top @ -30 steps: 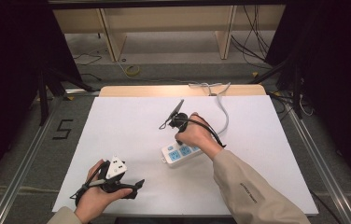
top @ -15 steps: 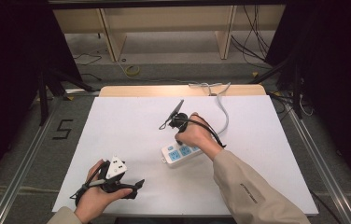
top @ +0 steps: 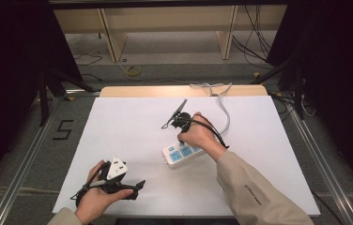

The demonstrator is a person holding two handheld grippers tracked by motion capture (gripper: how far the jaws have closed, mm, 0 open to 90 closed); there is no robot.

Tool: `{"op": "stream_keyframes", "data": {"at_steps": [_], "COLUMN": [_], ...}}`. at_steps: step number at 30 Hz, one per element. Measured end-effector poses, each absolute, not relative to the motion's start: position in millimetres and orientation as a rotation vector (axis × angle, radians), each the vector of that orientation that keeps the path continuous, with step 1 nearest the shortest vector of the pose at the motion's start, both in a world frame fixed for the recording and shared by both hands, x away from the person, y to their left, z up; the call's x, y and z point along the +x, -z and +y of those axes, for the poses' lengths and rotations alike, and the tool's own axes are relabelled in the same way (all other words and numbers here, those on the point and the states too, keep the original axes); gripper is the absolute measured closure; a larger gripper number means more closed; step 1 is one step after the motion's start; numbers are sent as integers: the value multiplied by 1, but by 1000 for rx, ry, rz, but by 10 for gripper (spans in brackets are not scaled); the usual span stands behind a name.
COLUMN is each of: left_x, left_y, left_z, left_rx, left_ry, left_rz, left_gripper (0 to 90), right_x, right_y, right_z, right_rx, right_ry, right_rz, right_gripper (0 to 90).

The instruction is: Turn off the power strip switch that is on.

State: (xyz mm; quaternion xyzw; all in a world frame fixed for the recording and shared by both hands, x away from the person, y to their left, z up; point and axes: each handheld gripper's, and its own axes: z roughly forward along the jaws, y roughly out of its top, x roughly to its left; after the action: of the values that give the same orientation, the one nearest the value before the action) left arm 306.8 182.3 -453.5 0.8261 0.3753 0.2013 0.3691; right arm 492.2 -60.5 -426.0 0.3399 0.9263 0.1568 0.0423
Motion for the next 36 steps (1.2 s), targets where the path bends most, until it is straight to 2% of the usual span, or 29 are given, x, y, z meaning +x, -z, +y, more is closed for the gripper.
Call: {"op": "stream_keyframes", "data": {"at_steps": [25, 36], "left_x": [307, 307], "left_y": [454, 454], "left_z": [182, 182], "left_rx": [2121, 2116], "left_ry": [-517, -517], "left_rz": [965, 969], "left_gripper": [73, 74], "right_x": [485, 480], "right_y": [417, 412], "right_z": [-80, -91], "right_rx": [1025, 996], "right_ry": [-636, -737], "right_rz": [2769, 2738], "right_gripper": [887, 812]}}
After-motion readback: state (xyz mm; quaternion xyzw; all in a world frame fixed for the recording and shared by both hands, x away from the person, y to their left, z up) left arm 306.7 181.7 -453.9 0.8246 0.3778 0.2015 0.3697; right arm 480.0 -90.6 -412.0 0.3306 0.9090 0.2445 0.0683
